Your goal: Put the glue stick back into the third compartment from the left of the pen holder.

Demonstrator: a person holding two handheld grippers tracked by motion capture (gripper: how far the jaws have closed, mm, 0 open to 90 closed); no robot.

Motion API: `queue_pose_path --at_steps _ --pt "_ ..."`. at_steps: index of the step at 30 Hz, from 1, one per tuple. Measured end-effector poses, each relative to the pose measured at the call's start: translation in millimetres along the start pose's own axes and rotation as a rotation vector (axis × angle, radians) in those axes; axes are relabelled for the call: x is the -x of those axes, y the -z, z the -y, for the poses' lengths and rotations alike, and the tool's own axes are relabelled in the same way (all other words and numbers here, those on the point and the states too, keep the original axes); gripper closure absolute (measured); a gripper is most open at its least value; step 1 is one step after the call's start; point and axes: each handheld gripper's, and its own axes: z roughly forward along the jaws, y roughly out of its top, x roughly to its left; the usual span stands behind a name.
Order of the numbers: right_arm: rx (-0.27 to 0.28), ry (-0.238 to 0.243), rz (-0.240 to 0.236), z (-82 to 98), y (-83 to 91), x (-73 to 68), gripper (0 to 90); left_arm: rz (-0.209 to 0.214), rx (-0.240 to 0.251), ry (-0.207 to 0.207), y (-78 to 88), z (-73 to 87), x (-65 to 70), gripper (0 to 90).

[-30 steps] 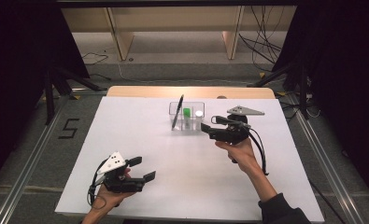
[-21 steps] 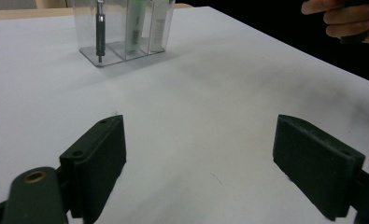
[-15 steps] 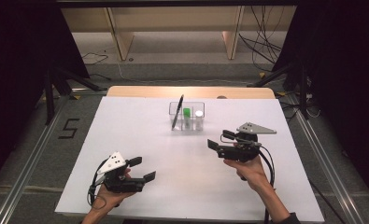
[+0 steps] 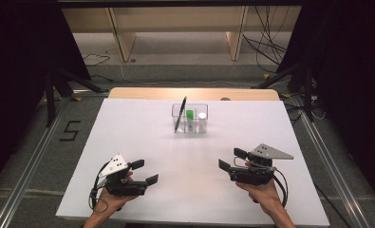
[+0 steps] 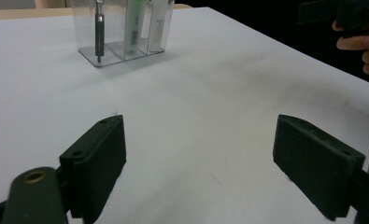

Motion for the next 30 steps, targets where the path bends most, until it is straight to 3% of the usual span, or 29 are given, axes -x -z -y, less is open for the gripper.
queue_pose_path --at_steps 12,30 --pt "0.02 0.002 0.007 25.7 21.3 -5.4 21.9 0.006 -0.004 -0.003 -0.5 0.4 0.5 17.1" --pt "0.007 0.005 0.011 49.5 29.4 -6.4 21.6 0.011 -0.015 -0.016 -2.4 1.2 2.3 17.1"
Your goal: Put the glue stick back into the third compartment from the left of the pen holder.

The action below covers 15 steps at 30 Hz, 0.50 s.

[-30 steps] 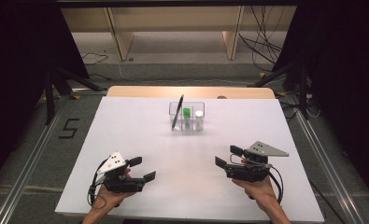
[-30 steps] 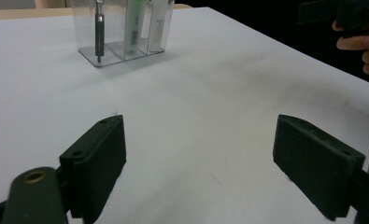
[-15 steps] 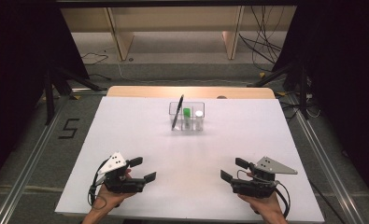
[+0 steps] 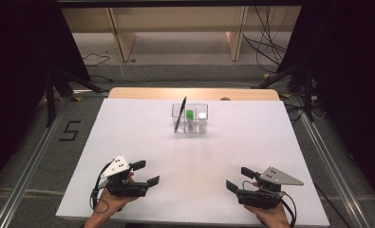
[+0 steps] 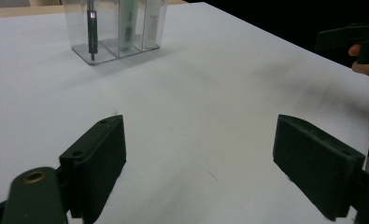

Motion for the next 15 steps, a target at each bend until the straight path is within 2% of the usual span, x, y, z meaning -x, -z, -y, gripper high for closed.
queue_pose_path --at_steps 15 --pt "0.003 -0.003 0.006 1.0 0.4 0.9 21.6 0.001 -0.003 -0.004 -0.6 0.2 0.0 17.1"
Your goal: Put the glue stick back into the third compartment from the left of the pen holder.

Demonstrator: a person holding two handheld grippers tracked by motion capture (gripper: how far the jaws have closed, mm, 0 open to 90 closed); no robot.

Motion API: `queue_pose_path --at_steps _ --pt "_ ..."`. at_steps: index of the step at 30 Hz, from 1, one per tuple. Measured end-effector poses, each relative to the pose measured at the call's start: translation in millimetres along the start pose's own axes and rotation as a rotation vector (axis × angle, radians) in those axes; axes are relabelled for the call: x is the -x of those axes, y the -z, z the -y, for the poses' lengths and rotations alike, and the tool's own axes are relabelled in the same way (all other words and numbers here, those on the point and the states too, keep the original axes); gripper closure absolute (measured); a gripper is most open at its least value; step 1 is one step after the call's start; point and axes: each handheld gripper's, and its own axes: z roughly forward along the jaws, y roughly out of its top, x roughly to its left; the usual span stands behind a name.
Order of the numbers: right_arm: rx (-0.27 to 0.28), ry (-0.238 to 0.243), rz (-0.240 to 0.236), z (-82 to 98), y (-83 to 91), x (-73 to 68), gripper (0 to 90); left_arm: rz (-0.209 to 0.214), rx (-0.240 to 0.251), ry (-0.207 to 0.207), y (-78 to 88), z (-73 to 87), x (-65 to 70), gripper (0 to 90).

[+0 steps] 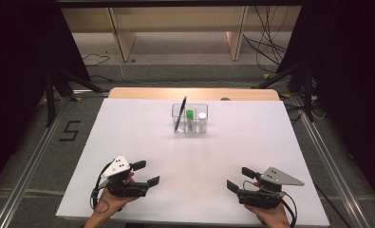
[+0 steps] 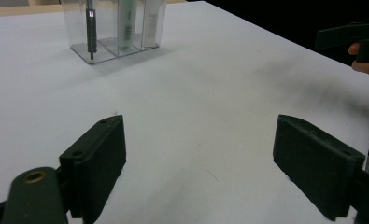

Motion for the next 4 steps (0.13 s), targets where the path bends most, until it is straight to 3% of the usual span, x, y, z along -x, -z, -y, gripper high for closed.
queue_pose_path --at_steps 4 --pt "-0.004 0.001 0.001 0.1 0.0 -0.2 21.6 -0.001 -0.002 -0.001 0.0 -0.1 -0.2 17.1"
